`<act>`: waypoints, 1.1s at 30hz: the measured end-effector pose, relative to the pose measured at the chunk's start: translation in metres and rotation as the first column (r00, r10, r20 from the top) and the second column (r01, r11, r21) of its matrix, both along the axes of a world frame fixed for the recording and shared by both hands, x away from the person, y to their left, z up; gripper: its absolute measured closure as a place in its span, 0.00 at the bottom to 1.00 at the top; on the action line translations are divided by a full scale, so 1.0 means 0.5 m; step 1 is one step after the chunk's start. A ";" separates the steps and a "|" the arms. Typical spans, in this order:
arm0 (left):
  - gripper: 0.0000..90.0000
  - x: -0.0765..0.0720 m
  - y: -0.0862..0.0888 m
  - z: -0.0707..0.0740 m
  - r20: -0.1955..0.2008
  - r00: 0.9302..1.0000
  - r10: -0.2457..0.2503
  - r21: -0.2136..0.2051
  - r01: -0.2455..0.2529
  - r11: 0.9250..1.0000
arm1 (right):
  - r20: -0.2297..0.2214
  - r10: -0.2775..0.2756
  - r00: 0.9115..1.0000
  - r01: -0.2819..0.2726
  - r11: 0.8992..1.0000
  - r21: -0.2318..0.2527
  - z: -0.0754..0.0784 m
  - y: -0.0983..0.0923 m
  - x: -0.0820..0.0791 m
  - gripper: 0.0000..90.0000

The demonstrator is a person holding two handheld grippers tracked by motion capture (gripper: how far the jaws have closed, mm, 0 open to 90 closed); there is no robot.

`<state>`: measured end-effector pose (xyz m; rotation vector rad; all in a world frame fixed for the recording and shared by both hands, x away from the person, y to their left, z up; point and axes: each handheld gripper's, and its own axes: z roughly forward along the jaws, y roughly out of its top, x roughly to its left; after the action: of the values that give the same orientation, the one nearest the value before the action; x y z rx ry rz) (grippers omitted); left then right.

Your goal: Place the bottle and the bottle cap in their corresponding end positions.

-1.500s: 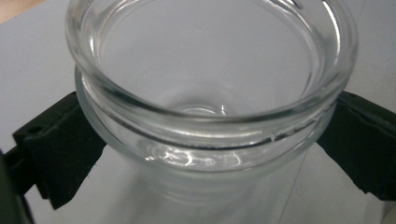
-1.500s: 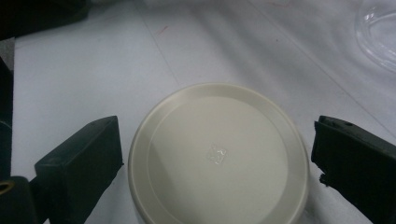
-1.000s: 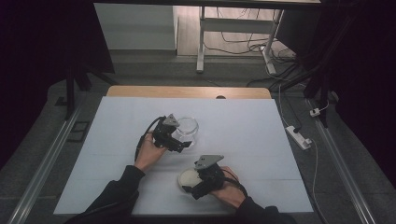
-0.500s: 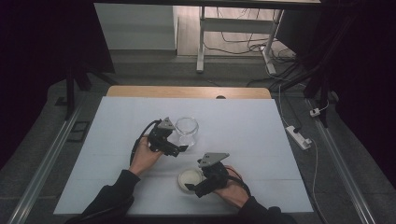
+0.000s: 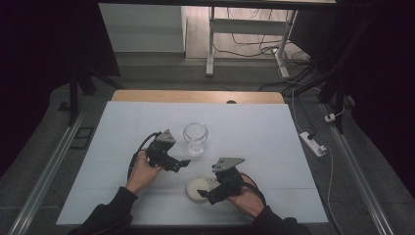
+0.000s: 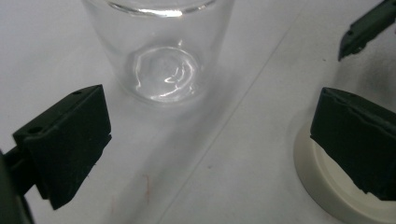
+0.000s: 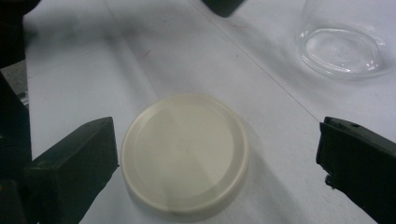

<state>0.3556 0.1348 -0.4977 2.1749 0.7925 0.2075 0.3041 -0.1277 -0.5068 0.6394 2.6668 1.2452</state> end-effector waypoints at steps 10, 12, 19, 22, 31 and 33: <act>0.00 -0.045 0.013 0.004 -0.016 1.000 -0.016 -0.011 0.015 1.000 | -0.006 -0.022 1.000 0.022 1.000 0.006 0.008 -0.017 0.003 0.00; 0.00 -0.054 0.014 0.005 -0.024 1.000 -0.020 -0.012 0.019 1.000 | -0.007 -0.025 1.000 0.025 1.000 0.005 0.009 -0.020 0.002 0.00; 0.00 -0.084 0.028 0.008 -0.042 0.999 -0.023 -0.028 0.022 0.999 | 0.000 -0.029 1.000 0.029 1.000 0.003 0.013 -0.029 -0.001 0.00; 0.00 -0.096 0.036 0.009 -0.048 0.999 -0.024 -0.040 0.022 0.999 | 0.005 -0.029 1.000 0.029 1.000 0.003 0.015 -0.033 -0.003 0.00; 0.00 -0.137 0.067 0.013 -0.043 0.999 -0.006 -0.052 0.003 0.999 | 0.028 -0.040 0.999 0.039 0.999 0.009 0.022 -0.054 -0.010 0.00; 0.00 -0.146 0.076 0.012 -0.042 0.999 0.003 -0.056 -0.006 0.998 | 0.031 -0.046 0.998 0.046 0.999 0.012 0.023 -0.061 -0.012 0.00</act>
<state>0.2826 0.1727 -0.4915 2.1306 0.8170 0.1411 0.2982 -0.1583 -0.4950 0.6735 2.6068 1.2482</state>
